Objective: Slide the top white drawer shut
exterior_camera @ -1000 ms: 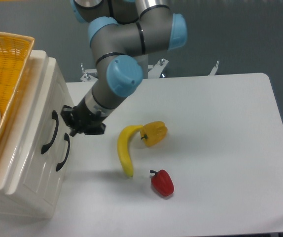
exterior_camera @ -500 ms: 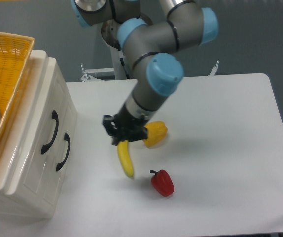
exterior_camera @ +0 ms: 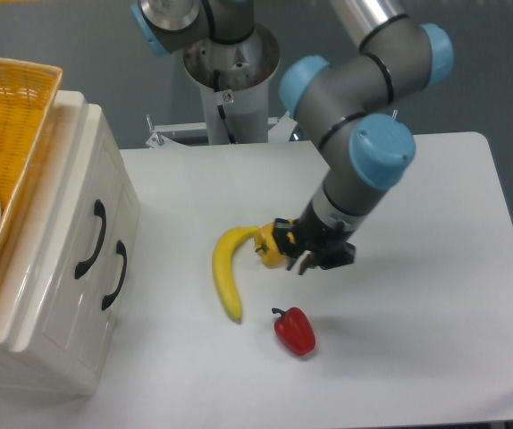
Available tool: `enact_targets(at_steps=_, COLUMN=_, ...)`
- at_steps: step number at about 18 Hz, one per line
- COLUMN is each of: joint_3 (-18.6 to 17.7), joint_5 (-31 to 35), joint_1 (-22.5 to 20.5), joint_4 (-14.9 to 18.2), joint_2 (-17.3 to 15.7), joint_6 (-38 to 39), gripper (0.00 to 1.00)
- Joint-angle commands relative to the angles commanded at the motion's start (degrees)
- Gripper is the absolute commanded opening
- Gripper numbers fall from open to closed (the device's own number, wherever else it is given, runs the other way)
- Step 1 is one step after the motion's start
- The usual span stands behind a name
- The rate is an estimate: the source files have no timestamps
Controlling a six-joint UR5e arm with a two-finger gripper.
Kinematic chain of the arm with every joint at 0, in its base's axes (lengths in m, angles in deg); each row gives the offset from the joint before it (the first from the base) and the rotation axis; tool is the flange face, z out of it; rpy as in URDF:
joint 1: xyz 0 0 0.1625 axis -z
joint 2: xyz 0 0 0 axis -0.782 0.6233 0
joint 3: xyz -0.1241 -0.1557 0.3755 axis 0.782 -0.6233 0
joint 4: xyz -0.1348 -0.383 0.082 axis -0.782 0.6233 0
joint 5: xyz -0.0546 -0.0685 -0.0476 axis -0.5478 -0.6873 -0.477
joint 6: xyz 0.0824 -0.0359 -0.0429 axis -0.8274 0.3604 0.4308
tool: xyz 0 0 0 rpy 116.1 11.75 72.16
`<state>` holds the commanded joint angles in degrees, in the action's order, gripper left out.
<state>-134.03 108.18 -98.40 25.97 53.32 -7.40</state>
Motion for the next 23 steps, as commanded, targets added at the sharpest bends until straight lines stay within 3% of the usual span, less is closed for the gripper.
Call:
enact_targets(at_steps=4, joint_3=0.7, joint_5=2.45, joint_1=-2.46, joint_4=-2.46, joint_2=1.41, joint_6=-5.63, gripper=0.31)
enact_targets(at_steps=6, joint_3=1.58, joint_5=3.34, joint_1=-4.31, joint_4=-2.38, joint_2=1.5, joint_6=-8.61, gripper=0.42)
enact_targets(at_steps=7, joint_3=1.67, joint_5=3.34, joint_1=-5.27, joint_4=-2.47, joint_2=1.59, joint_6=-10.72, gripper=0.55)
enact_targets(at_steps=8, joint_3=1.67, joint_5=3.43, joint_1=-5.89, joint_4=-2.47, joint_2=1.67, joint_6=-13.61, gripper=1.0)
enact_targets(at_steps=15, joint_3=2.02, joint_5=5.45, joint_1=-10.38, joint_4=-2.9, joint_2=2.38, joint_6=-29.09, gripper=1.0)
enact_targets(at_steps=19, joint_3=1.85, joint_5=11.5, joint_1=-10.73, joint_4=-6.68, joint_2=3.61, joint_6=-36.48, gripper=1.0)
enact_targets(at_steps=23, joint_3=2.46, joint_5=12.4, joint_1=-10.64, joint_4=-9.06, joint_2=5.01, joint_6=-36.67, gripper=1.0)
